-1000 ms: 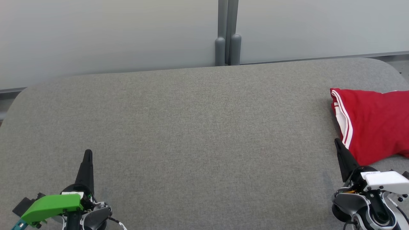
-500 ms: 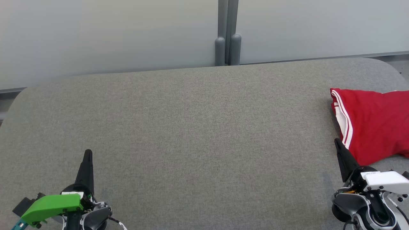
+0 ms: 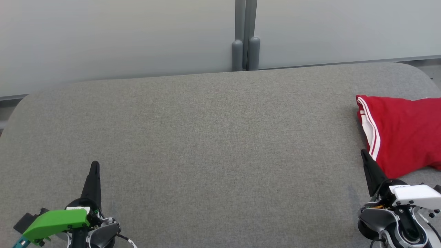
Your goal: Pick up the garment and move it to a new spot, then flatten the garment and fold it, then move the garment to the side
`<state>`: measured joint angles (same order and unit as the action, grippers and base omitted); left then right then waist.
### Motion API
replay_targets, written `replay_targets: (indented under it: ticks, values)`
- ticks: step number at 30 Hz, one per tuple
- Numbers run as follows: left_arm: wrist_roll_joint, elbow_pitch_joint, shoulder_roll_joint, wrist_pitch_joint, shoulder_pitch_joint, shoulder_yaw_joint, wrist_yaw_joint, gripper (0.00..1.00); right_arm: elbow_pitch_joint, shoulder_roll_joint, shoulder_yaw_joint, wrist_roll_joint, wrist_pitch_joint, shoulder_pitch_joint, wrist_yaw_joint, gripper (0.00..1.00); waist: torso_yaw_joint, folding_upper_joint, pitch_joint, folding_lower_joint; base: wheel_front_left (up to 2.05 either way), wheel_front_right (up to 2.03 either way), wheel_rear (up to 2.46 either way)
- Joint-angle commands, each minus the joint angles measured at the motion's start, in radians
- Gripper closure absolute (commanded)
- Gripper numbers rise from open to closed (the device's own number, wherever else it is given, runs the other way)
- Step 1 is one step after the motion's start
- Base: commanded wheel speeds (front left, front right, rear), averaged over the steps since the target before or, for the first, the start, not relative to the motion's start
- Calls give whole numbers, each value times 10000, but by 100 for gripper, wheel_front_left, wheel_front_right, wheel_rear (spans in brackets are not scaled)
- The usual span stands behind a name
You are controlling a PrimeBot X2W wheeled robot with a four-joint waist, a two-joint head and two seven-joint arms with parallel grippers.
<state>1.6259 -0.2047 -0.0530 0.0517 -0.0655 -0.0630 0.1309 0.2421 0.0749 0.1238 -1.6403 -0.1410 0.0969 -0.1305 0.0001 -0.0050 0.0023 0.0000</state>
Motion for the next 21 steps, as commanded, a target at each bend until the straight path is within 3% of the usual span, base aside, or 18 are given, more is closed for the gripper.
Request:
replay_targets:
  ticks: [1, 21]
  values:
    - [-27, -22, 8, 43, -104, -34, 46, 100, 21, -2, 39, 75, -65, 98, -5, 100, 0, 50, 0, 0, 0, 0, 0]
    - [-48, -22, 19, 55, -104, -50, 46, 100, 25, -52, 102, 129, -107, 105, -6, 100, 0, 50, 0, 0, 0, 0, 0]
